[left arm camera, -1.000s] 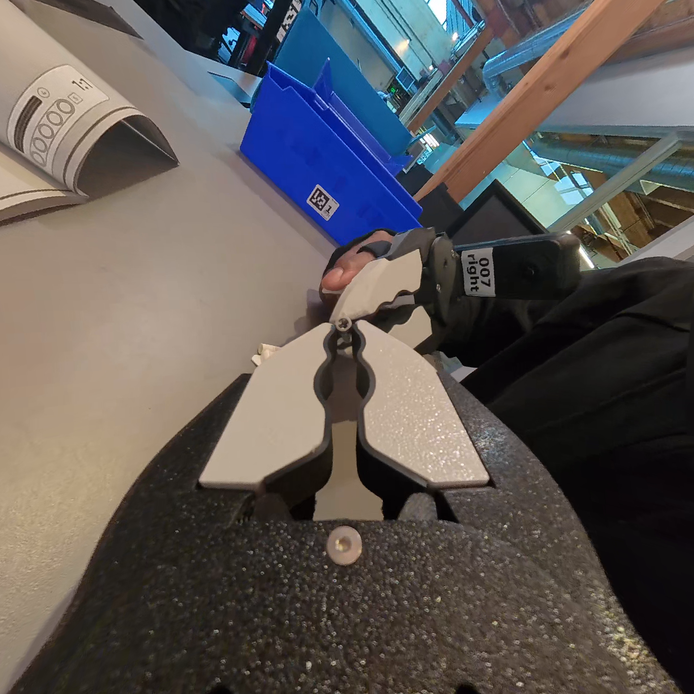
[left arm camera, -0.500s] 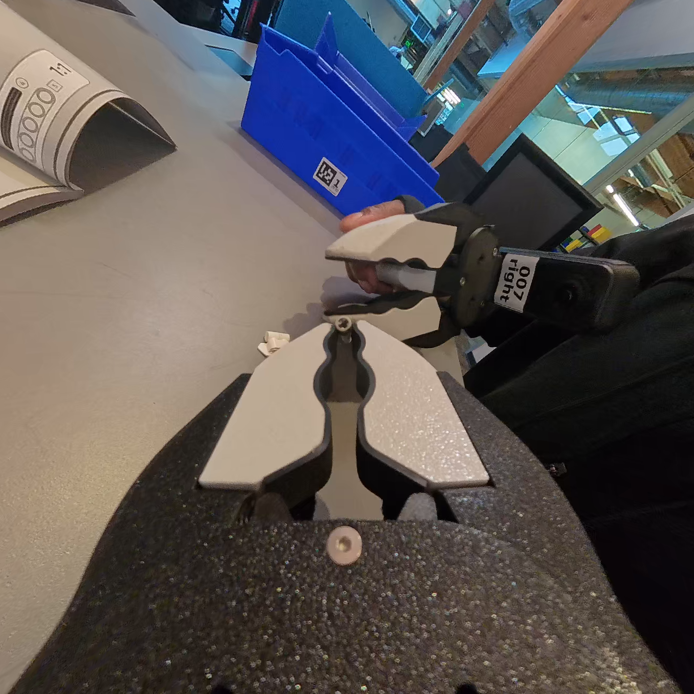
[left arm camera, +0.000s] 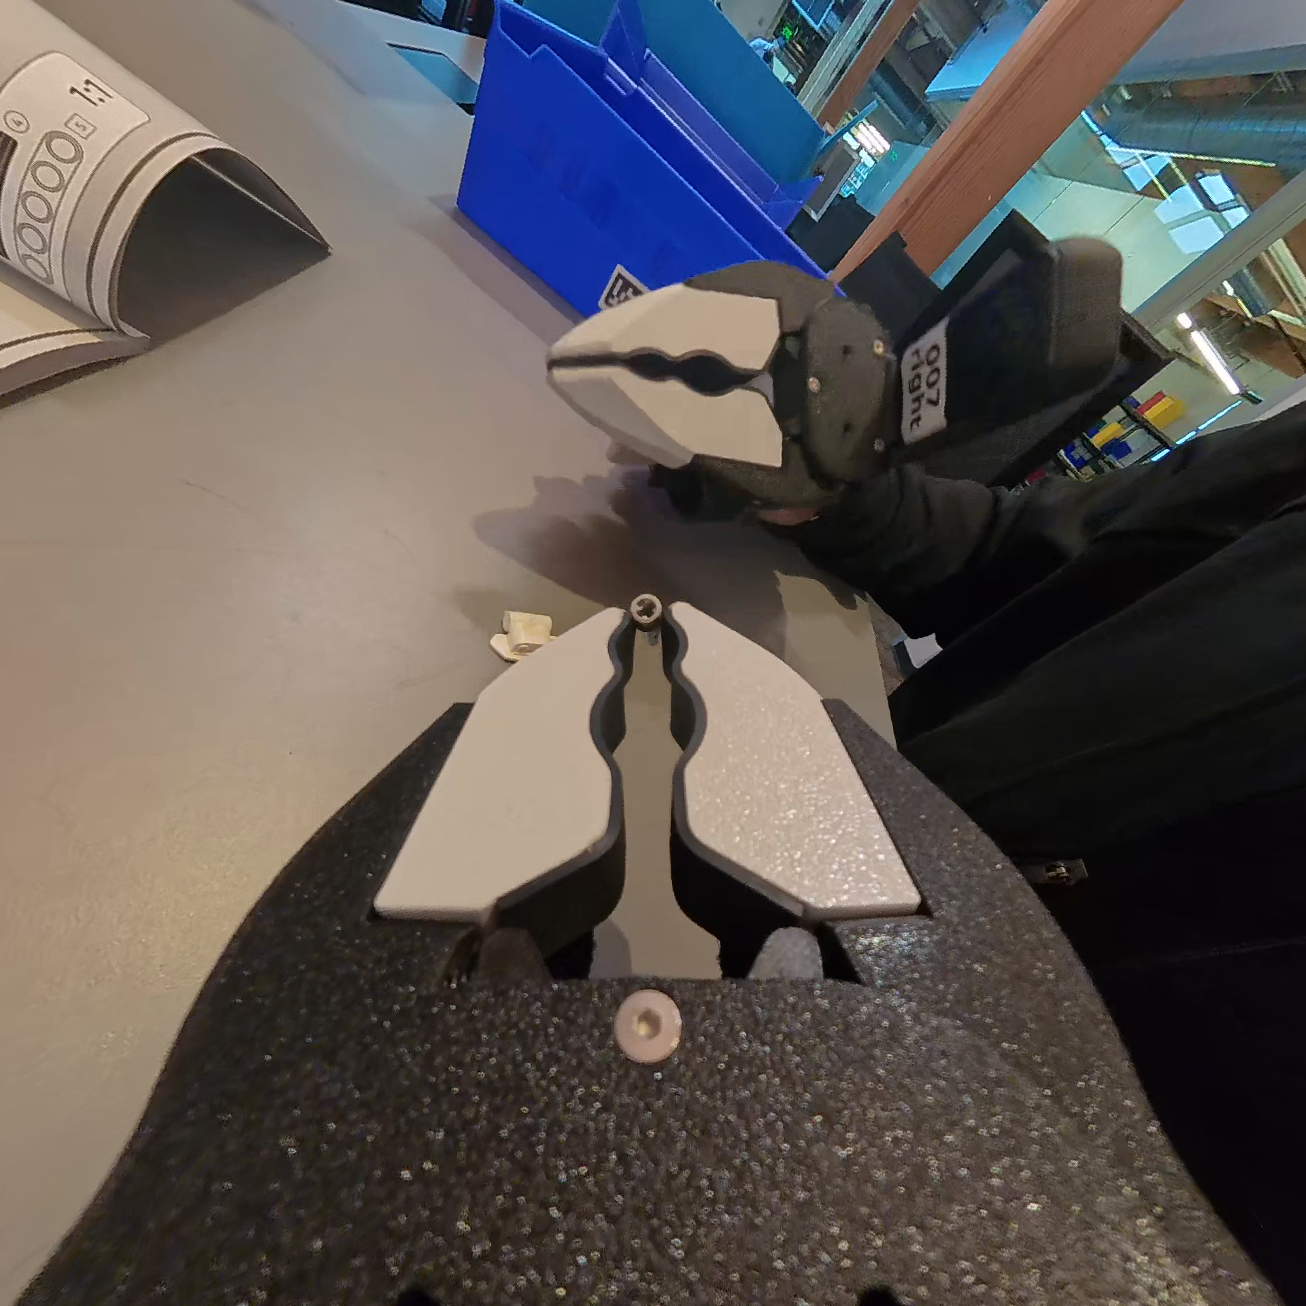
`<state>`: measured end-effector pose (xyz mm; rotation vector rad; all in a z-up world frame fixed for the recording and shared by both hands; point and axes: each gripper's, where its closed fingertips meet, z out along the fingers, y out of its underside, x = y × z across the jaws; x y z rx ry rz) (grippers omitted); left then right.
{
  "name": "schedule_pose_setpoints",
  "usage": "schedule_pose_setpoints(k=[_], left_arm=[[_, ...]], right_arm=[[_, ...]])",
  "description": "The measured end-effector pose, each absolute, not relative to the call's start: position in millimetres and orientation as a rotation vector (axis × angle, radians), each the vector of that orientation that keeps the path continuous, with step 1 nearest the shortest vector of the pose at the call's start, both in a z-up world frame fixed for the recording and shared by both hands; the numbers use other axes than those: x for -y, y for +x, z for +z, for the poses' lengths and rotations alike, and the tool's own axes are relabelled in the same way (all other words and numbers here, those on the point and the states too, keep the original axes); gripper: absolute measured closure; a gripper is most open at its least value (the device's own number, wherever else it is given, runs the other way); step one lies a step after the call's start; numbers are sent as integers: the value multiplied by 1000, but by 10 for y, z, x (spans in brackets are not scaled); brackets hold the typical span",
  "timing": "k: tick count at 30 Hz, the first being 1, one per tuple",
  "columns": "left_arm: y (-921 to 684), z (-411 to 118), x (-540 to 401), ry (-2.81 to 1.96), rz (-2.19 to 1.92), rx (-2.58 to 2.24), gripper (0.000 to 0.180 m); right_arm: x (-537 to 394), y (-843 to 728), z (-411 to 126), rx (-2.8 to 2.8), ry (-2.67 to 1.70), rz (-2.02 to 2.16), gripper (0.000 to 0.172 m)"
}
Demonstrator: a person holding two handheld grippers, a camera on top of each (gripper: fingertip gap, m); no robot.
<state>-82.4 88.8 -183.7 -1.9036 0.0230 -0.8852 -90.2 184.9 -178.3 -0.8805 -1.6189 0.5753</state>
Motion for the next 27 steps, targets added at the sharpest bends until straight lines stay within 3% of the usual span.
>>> schedule_pose_setpoints(k=[9,16,27], left_arm=[[-845,-1837,-906,-1905,-765,-70,173],[-841,-1861,-918,-1920,-750,-66,173],[-821,-1897,-929,-1941,-723,-78,173]], right_arm=[[-1453,-733,-1839,1845,-1018,1180,171],[-1258,-775,-2189,2033,-930,826,168],[-1290,-776,-2198,2018,-920,771,169]])
